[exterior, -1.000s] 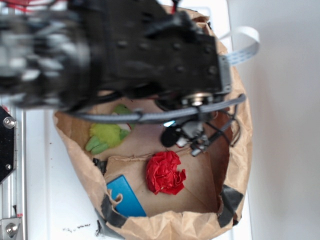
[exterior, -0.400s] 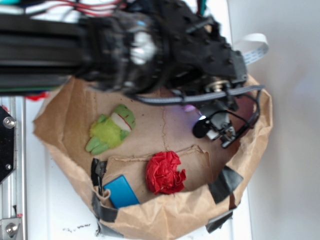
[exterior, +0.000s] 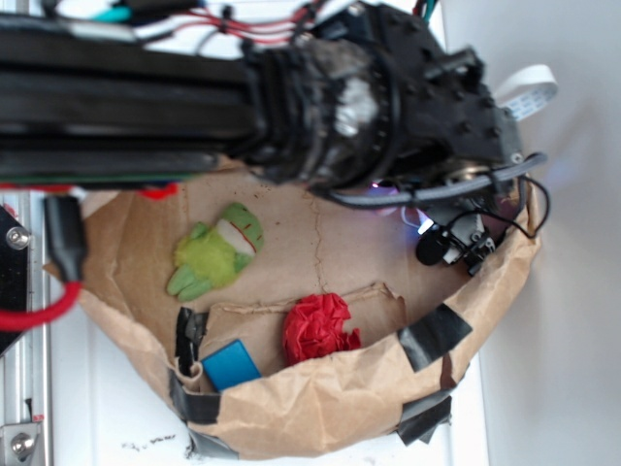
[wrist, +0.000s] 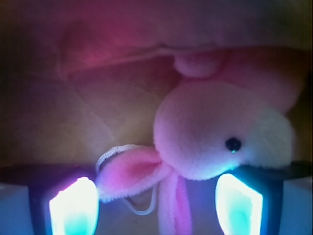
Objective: Grab the pink bunny.
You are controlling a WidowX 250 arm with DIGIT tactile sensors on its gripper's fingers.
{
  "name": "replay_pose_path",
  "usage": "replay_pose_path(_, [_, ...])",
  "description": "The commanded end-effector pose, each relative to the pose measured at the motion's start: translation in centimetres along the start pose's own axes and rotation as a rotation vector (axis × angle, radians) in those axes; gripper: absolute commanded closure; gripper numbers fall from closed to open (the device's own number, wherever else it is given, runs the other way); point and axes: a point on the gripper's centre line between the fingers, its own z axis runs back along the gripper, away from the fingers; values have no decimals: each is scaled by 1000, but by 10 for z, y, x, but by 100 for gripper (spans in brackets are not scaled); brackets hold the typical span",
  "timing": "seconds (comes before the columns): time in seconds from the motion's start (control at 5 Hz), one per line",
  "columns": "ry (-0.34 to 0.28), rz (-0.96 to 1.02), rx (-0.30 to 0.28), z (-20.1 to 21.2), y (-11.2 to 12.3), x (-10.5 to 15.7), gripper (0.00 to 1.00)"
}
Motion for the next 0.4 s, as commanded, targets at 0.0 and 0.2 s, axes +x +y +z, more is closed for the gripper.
replay_pose_path(0.0, [-147,1,43,-6,-10,29,0])
replay_pose_path(0.2, [-145,0,56,-9,-11,28,31])
